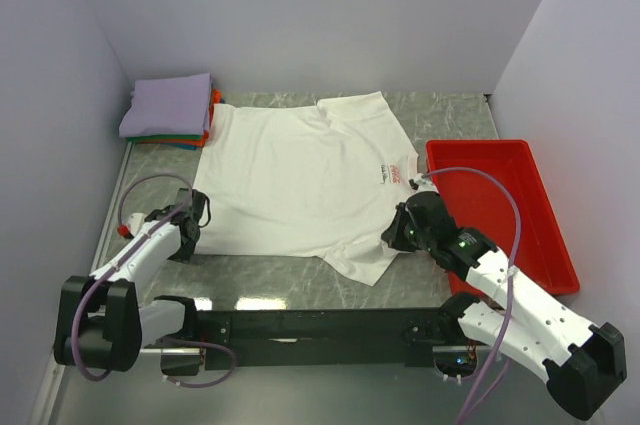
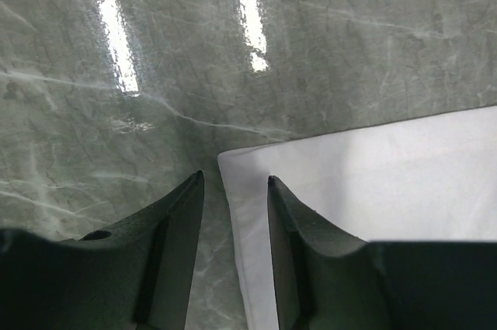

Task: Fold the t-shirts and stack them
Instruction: Fold the tshirt

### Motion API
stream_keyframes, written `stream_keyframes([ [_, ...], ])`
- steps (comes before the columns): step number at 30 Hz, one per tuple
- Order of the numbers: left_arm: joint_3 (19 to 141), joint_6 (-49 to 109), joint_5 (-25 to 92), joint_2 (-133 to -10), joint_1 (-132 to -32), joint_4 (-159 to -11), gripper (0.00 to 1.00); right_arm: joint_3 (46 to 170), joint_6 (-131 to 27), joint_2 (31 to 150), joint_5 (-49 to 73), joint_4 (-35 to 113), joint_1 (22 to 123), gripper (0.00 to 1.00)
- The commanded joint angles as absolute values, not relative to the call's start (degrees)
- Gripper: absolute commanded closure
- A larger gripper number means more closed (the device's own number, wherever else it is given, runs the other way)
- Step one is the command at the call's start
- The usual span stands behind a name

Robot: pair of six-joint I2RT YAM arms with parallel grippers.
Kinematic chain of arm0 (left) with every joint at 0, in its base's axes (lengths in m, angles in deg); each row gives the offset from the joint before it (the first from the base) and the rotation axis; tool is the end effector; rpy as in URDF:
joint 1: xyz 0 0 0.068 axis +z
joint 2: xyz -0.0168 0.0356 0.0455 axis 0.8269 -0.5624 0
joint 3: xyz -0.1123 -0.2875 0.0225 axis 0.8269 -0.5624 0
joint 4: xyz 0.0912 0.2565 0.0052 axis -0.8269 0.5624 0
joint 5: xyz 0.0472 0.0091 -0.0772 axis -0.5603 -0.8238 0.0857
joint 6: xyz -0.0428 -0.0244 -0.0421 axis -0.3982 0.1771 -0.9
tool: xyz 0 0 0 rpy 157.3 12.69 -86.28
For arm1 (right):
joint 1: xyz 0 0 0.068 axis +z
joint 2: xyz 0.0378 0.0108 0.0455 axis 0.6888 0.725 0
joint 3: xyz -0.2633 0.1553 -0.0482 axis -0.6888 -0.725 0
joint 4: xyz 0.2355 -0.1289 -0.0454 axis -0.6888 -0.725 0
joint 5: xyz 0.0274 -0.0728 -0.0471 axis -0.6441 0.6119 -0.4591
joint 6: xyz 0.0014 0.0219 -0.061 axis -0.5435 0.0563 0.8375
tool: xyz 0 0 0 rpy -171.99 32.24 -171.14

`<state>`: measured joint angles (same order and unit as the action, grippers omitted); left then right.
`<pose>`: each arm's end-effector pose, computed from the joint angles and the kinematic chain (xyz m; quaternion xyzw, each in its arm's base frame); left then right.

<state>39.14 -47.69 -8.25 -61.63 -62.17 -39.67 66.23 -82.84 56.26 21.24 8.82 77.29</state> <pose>0.1690 0.0093 0.1795 -0.6532 0.6928 0.1174 0.2819 0.1404 0.0918 0.2483 0.0364 0.9193 0.2168 0.3264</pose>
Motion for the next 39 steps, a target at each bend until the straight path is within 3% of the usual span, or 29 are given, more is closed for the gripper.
stream_keyframes([
  [1,39.8,-48.5,-8.4,-62.9,-61.8,-38.8,0.57,65.7,-81.6,56.7,20.5,10.8,76.5,1.0],
  [10,40.0,-46.6,-7.9,-66.0,-60.7,-41.6,0.68,66.0,-81.4,56.8,19.8,10.5,75.7,1.0],
  [14,40.0,-45.1,-9.5,-65.1,-60.4,-42.7,0.81,66.3,-81.6,56.3,19.8,9.8,75.5,1.0],
  [15,40.0,-44.1,-10.1,-64.4,-60.4,-43.0,0.92,66.4,-81.9,56.0,19.7,9.5,75.5,1.0],
  [16,40.0,-43.7,-12.0,-63.0,-60.3,-43.1,0.96,66.6,-81.9,55.8,19.7,9.2,75.5,1.0],
  [18,39.9,-42.3,-14.1,-61.3,-60.3,-43.3,0.99,67.7,-82.4,55.2,19.8,7.0,75.4,1.0],
  [30,34.5,-46.5,-18.9,-41.1,-60.3,-39.6,1.0,70.3,-86.8,44.5,18.9,-4.9,75.4,1.0],
  [39,35.1,-46.5,-19.3,-37.8,-60.3,-37.6,1.0,75.6,-90.6,34.9,17.8,-18.0,75.4,1.0],
])
